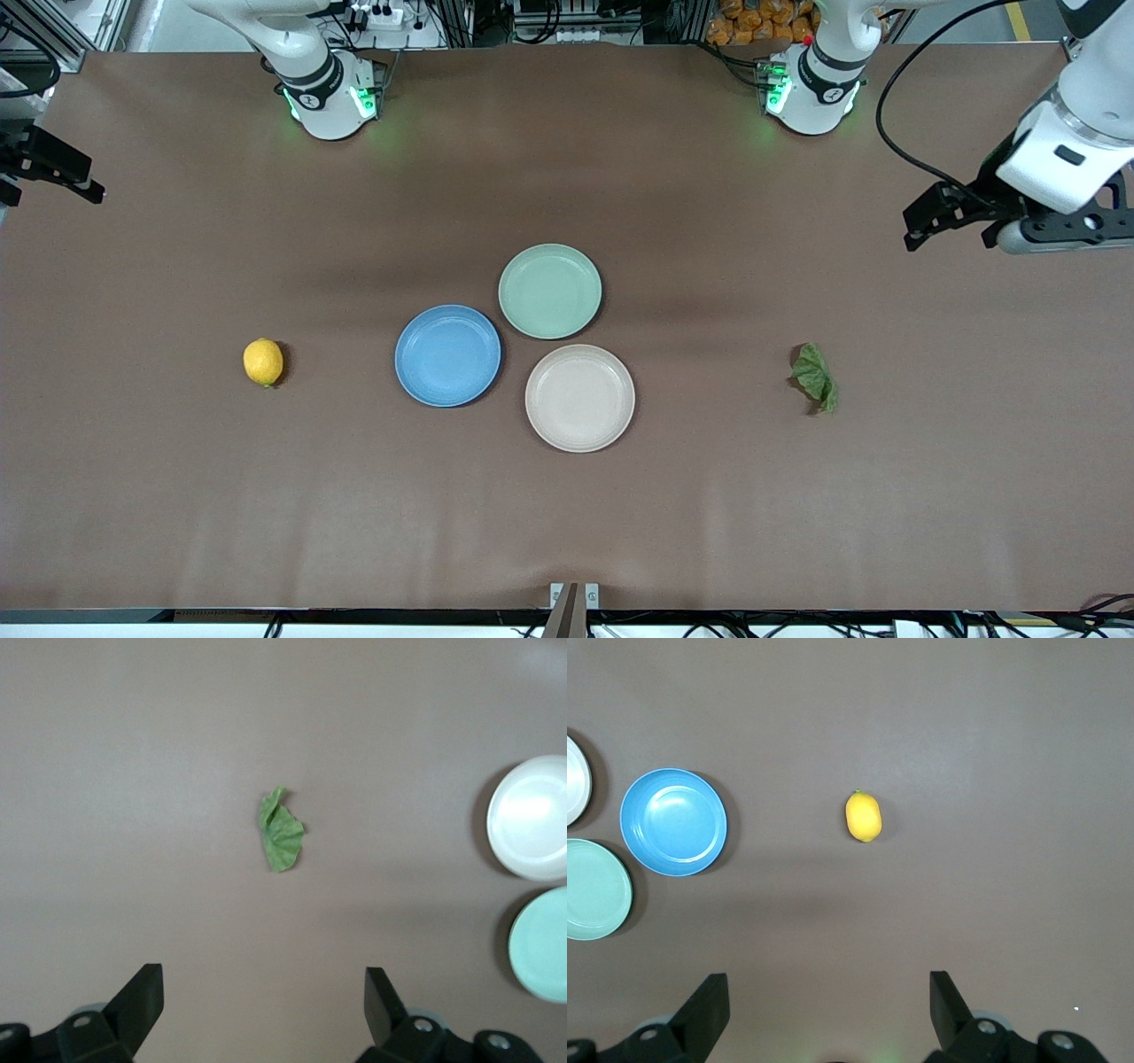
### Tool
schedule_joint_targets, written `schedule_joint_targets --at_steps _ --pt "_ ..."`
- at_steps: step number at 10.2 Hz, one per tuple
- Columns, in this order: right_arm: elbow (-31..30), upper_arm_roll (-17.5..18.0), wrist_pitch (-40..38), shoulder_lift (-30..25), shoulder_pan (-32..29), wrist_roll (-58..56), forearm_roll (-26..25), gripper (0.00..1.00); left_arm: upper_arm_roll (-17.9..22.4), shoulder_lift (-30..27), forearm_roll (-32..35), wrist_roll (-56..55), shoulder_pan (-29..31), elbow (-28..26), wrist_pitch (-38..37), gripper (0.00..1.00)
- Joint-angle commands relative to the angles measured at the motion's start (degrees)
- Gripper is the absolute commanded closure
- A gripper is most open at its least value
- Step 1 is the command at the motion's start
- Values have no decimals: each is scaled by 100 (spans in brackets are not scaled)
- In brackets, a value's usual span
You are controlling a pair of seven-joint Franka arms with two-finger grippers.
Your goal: Pick lemon and lettuce from blue and beige plates
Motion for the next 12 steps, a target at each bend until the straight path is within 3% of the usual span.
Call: schedule_joint_targets --at_steps 1,12 --pt "-139 59 -23 -163 -90 101 -31 0 -54 126 205 332 -11 392 -362 0" --pt "-148 59 179 -119 -90 101 -93 0 -81 109 21 430 33 656 -521 0"
